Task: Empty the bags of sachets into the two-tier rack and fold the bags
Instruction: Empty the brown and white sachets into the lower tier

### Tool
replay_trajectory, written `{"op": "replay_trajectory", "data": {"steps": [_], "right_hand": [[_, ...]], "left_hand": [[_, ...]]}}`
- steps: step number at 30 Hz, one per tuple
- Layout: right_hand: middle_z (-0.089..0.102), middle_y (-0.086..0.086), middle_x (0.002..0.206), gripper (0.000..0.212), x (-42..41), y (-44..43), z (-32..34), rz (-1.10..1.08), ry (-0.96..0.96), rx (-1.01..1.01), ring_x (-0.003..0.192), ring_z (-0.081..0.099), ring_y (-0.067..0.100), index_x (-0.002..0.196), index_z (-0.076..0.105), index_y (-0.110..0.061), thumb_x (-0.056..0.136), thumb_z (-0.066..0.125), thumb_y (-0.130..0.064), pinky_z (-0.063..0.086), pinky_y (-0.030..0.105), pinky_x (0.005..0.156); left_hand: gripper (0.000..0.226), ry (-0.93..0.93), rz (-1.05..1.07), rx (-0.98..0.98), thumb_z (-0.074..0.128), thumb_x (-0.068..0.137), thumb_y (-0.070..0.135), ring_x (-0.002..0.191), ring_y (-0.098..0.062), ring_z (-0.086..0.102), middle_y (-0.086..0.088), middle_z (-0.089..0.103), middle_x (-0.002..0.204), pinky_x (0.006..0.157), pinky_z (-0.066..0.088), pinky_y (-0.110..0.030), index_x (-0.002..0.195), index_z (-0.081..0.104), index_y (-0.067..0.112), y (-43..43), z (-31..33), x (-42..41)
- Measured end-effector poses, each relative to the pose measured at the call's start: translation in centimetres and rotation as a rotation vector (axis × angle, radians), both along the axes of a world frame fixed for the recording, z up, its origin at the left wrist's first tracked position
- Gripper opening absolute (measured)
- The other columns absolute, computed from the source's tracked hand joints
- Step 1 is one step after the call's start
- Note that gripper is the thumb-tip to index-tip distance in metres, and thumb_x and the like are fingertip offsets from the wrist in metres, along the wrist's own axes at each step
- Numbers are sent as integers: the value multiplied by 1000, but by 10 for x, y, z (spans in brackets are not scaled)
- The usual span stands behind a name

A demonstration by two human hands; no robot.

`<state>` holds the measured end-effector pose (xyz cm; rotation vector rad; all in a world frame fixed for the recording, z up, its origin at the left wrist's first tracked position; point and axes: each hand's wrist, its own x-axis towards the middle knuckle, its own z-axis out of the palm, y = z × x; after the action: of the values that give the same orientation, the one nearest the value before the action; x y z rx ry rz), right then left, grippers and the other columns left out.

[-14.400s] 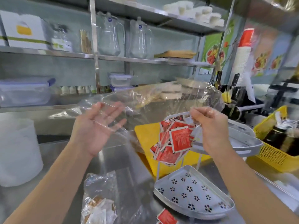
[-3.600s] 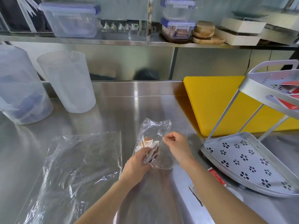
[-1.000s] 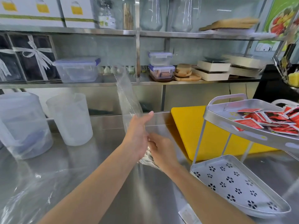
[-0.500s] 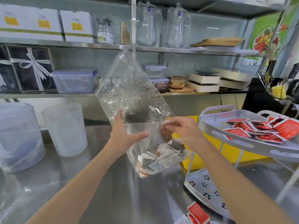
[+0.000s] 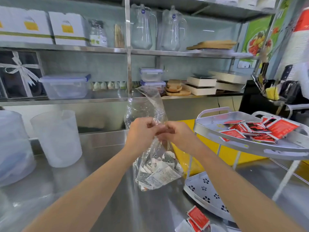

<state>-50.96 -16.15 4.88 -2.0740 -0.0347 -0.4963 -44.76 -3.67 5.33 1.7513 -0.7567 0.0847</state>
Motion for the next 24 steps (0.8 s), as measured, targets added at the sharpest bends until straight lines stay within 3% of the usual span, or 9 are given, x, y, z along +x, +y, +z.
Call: {"op": "replay_trajectory", "data": {"steps": [2,4,9,12,15,17,21,24], "right_hand": [[68,17,79,17,-2,-6,-2,-111,-30,37,72,62,21,71,59,-19,74,72,-9,50,38,72],[64,13,74,18,-8,-14,-3,-125,7,120,72,57,21,68,59,-19,73,74,-10,48,41,75],[62,7,63,16,-26,-32,-7,-209,33,74,60,55,16,67,66,-14,78,66,-3,46,22,63],[63,2,66,14,-32,-35,3,-313,-77,35,60,56,8,73,66,-12,81,61,-2,43,13,57],[62,-5,64,20,-39,-38,27,-381,-241,36,54,54,-4,70,64,-21,82,61,-6,42,9,54],[63,-7,64,25,-44,-43,48,-417,-343,39,53,54,-5,67,63,-26,81,63,-6,45,12,56],[62,-5,62,17,-57,-59,87,-514,-450,3,59,56,13,70,65,-18,79,65,-3,48,34,65],[62,-5,62,22,-71,-74,107,-554,-491,31,57,57,6,65,63,-20,79,65,-2,47,23,61]], "left_hand": [[26,-26,54,-5,71,79,23,60,-18,68,-6,70,62,67,58,-44,58,62,11,-2,6,-1],[25,-90,97,-15,69,80,26,61,-15,69,-3,70,63,65,57,-46,62,63,10,-4,12,1],[29,-317,180,5,66,83,28,54,-19,61,-4,68,61,63,55,-42,57,60,16,-6,37,4],[28,-353,158,35,63,84,31,45,-15,50,-5,66,59,51,49,-33,62,64,14,-6,54,5],[31,-442,128,22,61,86,33,44,-15,45,-11,67,61,45,36,-23,69,67,7,-10,81,2],[30,-526,129,-30,62,85,33,46,-17,48,-11,67,62,45,37,-22,71,68,6,-16,104,-3],[31,-624,95,-102,61,85,32,54,-20,51,-14,67,68,52,43,-29,76,67,3,-36,142,-16],[31,-671,70,-139,61,86,33,56,-19,50,-11,66,68,57,47,-35,76,65,3,-53,158,-27]]}}
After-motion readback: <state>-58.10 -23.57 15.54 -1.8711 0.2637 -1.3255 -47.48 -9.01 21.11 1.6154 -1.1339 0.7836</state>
